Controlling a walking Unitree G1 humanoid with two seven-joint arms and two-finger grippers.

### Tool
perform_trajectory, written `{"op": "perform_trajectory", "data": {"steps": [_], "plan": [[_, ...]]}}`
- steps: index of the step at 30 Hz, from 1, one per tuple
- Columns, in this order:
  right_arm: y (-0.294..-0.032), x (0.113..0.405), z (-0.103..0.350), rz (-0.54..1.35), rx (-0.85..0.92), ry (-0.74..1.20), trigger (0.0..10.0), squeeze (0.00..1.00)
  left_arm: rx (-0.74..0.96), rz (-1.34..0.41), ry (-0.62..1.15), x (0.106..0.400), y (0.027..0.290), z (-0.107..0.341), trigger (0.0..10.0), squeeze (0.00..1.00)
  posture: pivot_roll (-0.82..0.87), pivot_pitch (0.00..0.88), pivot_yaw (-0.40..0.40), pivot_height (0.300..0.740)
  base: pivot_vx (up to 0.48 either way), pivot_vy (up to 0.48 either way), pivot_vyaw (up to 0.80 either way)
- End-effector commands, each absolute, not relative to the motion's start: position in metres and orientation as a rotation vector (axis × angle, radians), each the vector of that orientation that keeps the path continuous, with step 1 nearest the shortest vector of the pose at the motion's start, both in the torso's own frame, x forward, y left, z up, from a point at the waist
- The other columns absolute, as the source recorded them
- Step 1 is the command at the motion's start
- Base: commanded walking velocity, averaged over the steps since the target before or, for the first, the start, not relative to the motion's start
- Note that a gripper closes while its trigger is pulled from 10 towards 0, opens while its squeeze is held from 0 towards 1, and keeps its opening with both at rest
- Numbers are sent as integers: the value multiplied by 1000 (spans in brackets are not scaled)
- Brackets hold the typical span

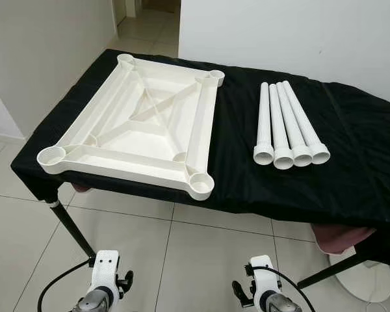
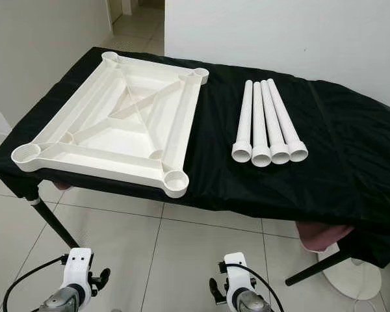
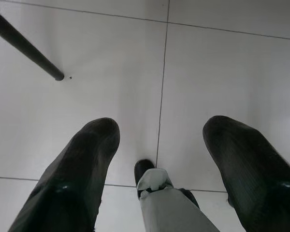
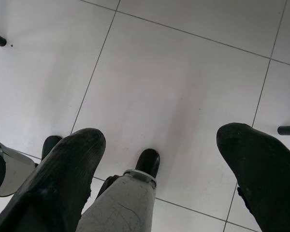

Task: Building children table

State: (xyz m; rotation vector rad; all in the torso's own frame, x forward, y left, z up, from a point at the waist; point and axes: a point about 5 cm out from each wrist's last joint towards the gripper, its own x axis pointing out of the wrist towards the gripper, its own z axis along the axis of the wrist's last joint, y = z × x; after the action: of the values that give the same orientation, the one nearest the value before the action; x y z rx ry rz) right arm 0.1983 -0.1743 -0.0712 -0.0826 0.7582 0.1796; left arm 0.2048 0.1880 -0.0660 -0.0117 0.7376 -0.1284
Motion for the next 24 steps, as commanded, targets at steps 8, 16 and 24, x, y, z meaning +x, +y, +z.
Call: {"op": "perform_trajectory", "data": {"steps": [8, 16, 24], "plan": [[-173, 211, -62, 189, -51, 668, 10000, 0, 62, -315, 672, 205, 174, -62, 10000, 890, 16, 0, -31, 740, 0, 0, 0], [-167, 221, -50, 280, -34, 556, 10000, 0, 39, -473, 560, 209, 164, -52, 10000, 0, 9, 0, -28, 740, 0, 0, 0], [-167, 232, -26, 595, -38, 394, 10000, 0, 57, -786, 358, 212, 151, -27, 10000, 0, -1, 0, -41, 740, 0, 0, 0]]}}
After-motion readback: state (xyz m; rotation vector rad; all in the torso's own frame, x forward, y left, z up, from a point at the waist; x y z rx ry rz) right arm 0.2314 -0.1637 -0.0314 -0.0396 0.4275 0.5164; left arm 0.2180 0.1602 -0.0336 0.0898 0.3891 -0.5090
